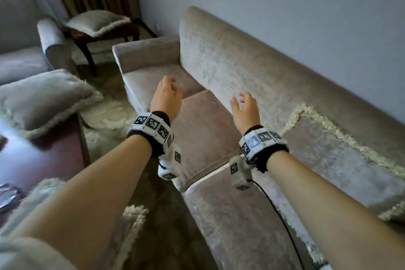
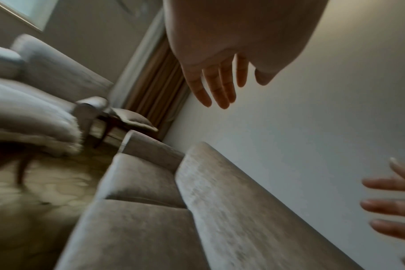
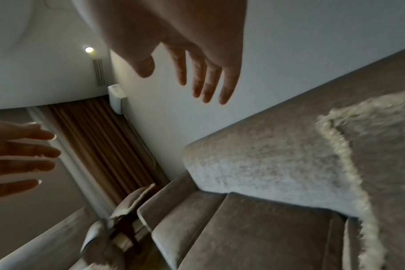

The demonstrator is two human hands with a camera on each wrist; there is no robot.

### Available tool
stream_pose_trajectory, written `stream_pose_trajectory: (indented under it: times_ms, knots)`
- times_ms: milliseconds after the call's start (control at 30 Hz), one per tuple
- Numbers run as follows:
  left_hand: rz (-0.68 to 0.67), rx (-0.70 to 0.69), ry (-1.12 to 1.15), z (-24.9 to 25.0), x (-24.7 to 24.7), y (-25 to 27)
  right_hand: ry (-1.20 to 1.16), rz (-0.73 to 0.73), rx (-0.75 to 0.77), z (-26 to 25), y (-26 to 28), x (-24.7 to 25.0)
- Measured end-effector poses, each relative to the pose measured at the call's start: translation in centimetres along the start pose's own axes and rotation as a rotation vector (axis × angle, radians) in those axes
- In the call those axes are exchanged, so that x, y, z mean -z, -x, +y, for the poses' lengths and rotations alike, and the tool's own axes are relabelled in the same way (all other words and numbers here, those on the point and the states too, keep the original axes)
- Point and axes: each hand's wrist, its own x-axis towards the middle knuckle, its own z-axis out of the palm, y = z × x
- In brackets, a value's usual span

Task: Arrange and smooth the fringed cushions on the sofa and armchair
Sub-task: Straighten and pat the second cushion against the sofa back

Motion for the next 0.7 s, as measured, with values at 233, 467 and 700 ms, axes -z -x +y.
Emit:
stream_pose_trajectory:
  times_ms: [233, 467, 700]
  knots:
    - [0.169, 0.233, -0.147, -13.6, 15.5, 2.6, -0.042, -0.324, 0.045, -7.5, 6.5, -15.3]
    - [0.312, 0.495, -0.257, -27.4, 25.7, 9.6, 0.119, -0.671, 0.061, -7.7, 14.5, -30.1]
    - [0.415, 0.729, -0.301, -39.0, 28.5, 18.7, 0.350, -0.953, 0.097, -3.3, 19.9, -40.8]
